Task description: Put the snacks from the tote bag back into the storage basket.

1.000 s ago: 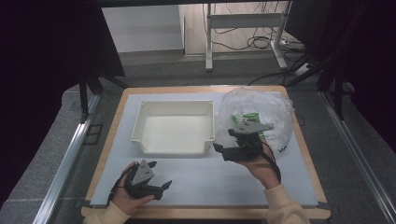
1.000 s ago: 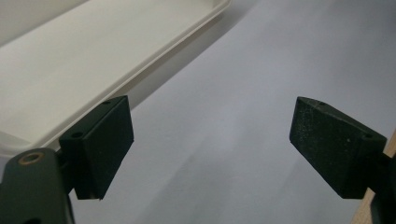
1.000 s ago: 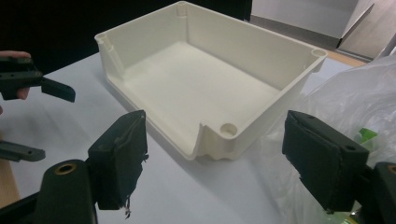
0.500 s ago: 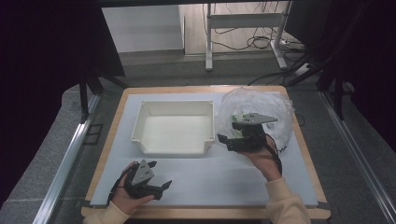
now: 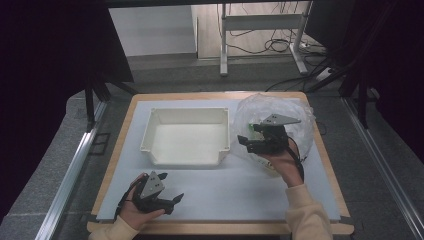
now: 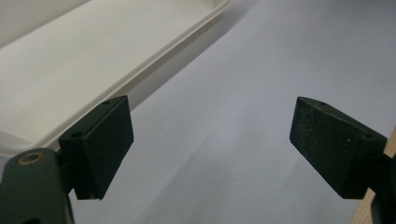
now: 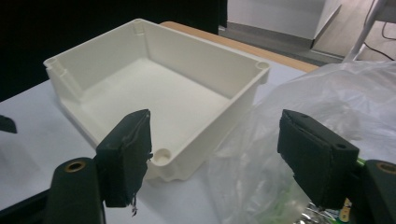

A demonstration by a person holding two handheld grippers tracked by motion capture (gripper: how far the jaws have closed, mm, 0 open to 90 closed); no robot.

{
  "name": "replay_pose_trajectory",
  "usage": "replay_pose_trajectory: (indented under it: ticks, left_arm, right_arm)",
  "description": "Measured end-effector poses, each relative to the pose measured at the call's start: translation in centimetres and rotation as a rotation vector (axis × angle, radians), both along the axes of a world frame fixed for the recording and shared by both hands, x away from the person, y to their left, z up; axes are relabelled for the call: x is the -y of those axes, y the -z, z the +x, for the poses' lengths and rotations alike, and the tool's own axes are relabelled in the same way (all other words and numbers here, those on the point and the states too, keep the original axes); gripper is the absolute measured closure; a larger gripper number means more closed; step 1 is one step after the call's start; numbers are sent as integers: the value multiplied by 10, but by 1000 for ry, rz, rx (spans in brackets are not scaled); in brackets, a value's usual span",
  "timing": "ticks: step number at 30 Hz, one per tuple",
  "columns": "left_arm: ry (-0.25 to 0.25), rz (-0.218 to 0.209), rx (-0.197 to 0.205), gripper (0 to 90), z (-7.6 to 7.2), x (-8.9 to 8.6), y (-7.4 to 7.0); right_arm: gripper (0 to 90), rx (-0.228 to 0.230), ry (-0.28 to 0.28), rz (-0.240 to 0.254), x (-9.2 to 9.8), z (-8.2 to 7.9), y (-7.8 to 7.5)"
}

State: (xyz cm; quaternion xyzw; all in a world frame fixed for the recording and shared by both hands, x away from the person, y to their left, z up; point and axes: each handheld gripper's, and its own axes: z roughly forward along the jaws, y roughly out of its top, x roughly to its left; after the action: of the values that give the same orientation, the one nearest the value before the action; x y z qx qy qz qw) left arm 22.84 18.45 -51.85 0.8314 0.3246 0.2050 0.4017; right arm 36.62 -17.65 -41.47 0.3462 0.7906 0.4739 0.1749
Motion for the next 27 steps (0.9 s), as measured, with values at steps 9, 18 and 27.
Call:
replay_pose_trajectory:
  ticks: [9, 18, 27]
  left_arm:
    - [1, 4, -1, 134, 0, 0, 0]
    - [4, 4, 0, 134, 0, -1, 0]
    - [4, 5, -1, 134, -2, 0, 0]
  right_arm:
    - [276, -18, 41, 22, 19, 16, 0]
    - [288, -28, 79, 33, 37, 28, 1]
    - [300, -36, 115, 37, 52, 35, -4]
